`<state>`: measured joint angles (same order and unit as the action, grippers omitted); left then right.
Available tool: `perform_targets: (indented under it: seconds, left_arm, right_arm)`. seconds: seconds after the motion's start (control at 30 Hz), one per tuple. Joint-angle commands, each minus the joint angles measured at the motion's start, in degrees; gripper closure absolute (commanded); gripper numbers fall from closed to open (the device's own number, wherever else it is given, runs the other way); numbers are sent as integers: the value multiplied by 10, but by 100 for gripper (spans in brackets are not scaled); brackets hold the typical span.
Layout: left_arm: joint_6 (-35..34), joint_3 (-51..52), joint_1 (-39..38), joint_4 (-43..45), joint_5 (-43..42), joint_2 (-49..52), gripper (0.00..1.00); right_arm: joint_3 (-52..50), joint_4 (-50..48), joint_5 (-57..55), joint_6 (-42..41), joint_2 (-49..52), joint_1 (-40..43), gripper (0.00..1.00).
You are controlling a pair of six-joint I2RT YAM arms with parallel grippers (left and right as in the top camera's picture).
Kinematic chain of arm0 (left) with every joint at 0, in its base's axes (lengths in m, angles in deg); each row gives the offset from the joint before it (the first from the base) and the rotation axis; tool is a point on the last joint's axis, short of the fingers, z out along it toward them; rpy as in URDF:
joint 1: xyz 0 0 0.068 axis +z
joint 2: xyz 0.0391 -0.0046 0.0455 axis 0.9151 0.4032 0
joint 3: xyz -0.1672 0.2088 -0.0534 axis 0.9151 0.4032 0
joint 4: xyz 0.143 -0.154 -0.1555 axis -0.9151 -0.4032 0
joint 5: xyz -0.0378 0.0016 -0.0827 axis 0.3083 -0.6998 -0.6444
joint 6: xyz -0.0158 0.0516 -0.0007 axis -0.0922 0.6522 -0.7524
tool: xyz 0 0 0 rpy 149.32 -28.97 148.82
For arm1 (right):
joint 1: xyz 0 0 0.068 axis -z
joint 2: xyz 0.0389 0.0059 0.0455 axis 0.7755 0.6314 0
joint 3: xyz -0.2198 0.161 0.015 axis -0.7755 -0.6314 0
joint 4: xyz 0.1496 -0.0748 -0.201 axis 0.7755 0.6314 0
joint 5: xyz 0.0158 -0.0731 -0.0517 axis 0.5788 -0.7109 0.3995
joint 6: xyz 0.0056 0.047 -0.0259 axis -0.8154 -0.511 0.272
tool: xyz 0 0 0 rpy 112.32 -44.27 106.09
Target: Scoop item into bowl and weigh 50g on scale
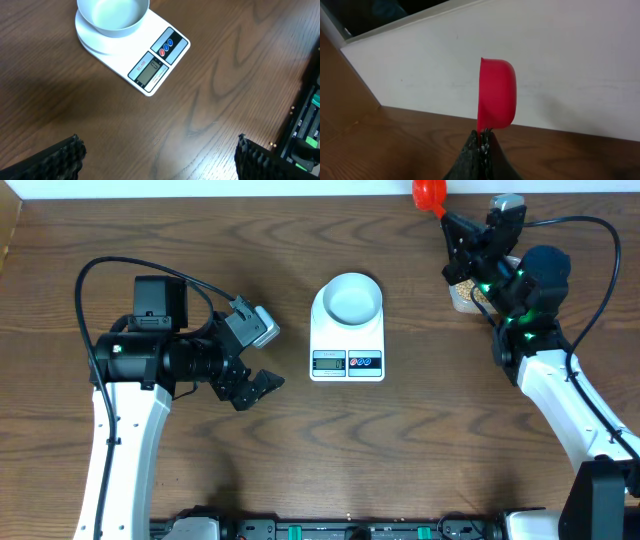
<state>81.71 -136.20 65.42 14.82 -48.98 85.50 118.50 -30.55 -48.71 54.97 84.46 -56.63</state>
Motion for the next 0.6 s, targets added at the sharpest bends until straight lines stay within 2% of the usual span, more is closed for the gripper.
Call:
perform_targets:
  seconds: [0.0,0.17,0.37,0.57]
  left_arm:
    - [-3,-9,2,-3,-7,-1,2]
    - [-3,-9,2,-3,-7,-1,2]
    - [-3,-9,2,-3,-7,-1,2]
    - [-3,-9,2,-3,-7,-1,2]
  right_arm:
    - [14,3,4,7,-1,5,99]
    - [14,21,3,13,-1,5,99]
    - [14,79,4,71,-12,5,99]
    - [15,156,-27,137,-65,6,99]
